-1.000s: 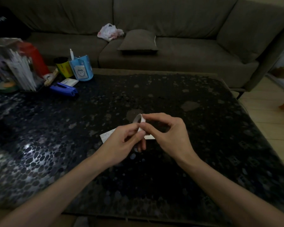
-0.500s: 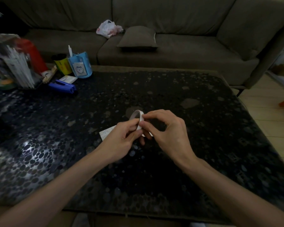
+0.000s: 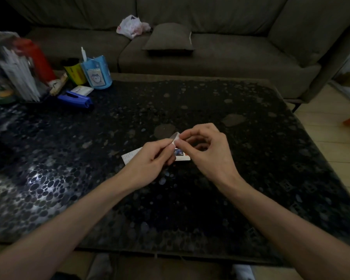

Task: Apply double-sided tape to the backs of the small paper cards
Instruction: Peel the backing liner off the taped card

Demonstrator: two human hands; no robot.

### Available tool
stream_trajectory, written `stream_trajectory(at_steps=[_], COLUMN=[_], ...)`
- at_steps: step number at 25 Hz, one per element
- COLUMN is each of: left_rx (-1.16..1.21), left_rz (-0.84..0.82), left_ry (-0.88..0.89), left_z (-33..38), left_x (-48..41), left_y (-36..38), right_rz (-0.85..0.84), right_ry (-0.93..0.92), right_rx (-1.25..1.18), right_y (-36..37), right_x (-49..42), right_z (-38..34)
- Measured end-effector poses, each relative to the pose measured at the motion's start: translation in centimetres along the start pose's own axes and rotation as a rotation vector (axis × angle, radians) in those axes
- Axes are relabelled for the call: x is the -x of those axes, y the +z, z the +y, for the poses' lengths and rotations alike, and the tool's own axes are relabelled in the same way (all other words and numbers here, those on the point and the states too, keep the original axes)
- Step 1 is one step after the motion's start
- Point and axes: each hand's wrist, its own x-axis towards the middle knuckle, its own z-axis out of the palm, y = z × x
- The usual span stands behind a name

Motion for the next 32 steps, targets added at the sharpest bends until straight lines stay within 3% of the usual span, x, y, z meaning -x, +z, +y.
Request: stream_trajectory(at_steps=[8, 16, 20, 23, 26, 32], left_rx=[-0.04, -0.213, -0.039, 0.253, 0.55, 0.594], left_rz=[0.0, -0.101, -0.129, -0.142, -0.156, -0.175], left_ry=[-0.021, -0.004, 0.003, -0.077, -0.148, -0.123], left_z=[-0.4, -0.9, 0.0, 0.1, -0.5, -1.2], left_x=[0.1, 0.0, -0.2, -0.2, -0.3, -0.4], left_y=[-0.3, -1.6, -1.9, -1.8, -1.6, -1.6], right_rz=[-0.026, -0.296, -0.291, -0.257, -0.191, -0.268], right_ry=[-0.099, 0.007, -0.063, -0.157, -0.114, -0.118], right_rx=[0.167, 0.14, 0.13, 0.089, -0.224, -0.188], right_y=[0.0, -1.1, -0.9, -0.8, -1.6, -1.6], right_x=[0.4, -0.5, -0.1, 0.2, -0.2, -0.6], right_z=[0.1, -0.6, -1.1, -1.7, -1.9, -1.2])
